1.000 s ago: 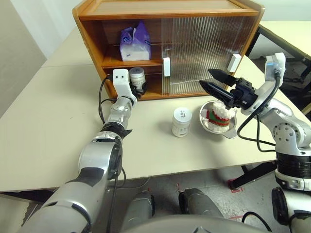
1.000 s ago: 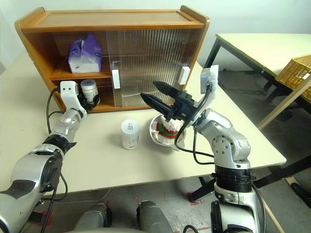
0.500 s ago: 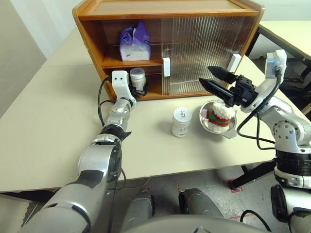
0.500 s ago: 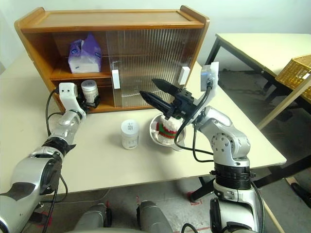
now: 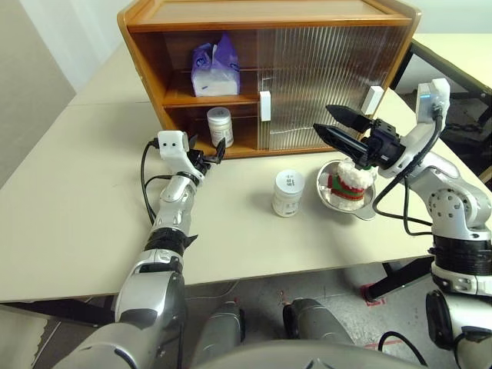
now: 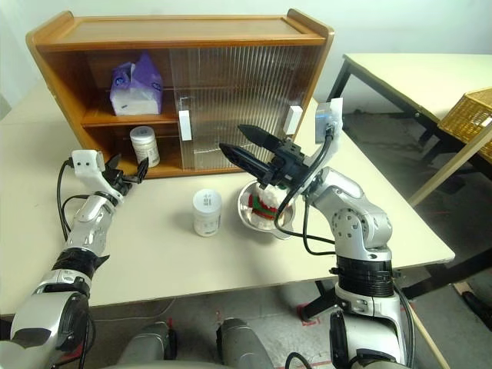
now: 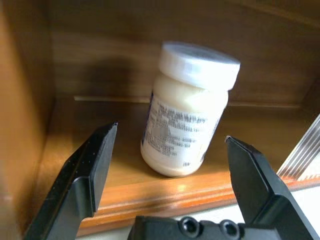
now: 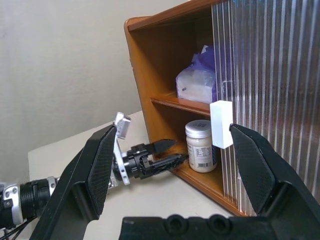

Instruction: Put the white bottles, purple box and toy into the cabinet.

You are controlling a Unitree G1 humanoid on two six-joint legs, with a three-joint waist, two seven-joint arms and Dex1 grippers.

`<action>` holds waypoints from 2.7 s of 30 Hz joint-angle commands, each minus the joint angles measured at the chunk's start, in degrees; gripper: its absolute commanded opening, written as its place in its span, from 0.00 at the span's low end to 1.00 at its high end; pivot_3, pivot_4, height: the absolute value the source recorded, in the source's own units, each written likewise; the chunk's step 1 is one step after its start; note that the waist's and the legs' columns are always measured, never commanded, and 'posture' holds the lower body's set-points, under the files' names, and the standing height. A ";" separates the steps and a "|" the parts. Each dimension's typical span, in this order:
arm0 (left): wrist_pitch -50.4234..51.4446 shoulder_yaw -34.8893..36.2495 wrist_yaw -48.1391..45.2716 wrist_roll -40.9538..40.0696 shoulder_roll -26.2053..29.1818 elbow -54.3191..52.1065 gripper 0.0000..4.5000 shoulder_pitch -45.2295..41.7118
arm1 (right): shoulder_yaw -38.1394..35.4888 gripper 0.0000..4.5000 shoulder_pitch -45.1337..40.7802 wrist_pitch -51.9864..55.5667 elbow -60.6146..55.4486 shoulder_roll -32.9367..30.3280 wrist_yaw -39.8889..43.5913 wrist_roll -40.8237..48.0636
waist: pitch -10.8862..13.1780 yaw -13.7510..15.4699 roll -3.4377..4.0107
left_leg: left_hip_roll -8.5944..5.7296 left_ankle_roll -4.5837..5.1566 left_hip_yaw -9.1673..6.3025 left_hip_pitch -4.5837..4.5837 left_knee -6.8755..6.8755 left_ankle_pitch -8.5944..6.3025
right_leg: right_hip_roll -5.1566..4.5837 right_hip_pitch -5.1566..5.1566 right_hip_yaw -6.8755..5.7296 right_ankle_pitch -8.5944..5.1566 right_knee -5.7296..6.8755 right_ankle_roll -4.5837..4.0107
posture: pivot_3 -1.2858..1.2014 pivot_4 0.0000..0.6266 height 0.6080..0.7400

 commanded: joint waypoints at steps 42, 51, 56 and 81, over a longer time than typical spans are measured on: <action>0.49 0.73 12.81 6.83 -2.94 26.69 0.01 -19.01 | -0.27 1.00 0.05 1.38 -2.67 -1.21 -1.01 0.47 | 0.02 -0.50 0.02 | 0.03 0.00 0.03 0.00 -0.04 -0.01 | -0.01 -0.04 0.17 -0.01 -0.03 -0.02 | 0.43 0.08 1.00; 0.84 0.40 11.77 7.82 -4.95 27.59 0.01 -20.25 | -0.81 1.00 1.11 1.69 -3.87 -1.66 -1.79 0.78 | 0.02 -1.12 0.02 | -0.11 0.02 0.01 -0.01 -0.04 -0.01 | -0.05 -0.02 0.16 -0.04 -0.04 0.04 | 0.42 0.08 1.00; 1.03 0.30 11.53 8.00 -5.50 28.03 0.01 -20.85 | -1.09 1.00 1.38 1.81 -4.34 -1.85 -2.16 0.93 | 0.02 -2.04 0.02 | -0.15 0.05 0.01 -0.01 -0.03 -0.02 | -0.07 0.01 0.15 -0.06 -0.06 0.08 | 0.42 0.08 1.00; 12.79 -4.24 -29.42 -8.46 6.73 -20.10 0.99 12.07 | 0.50 1.00 -1.46 0.62 0.15 -0.68 0.29 0.15 | 0.01 -2.46 0.08 | -0.20 -0.29 0.02 -0.03 -0.09 -0.28 | -0.02 -0.07 -0.16 -0.16 -0.05 0.03 | 0.46 0.07 1.00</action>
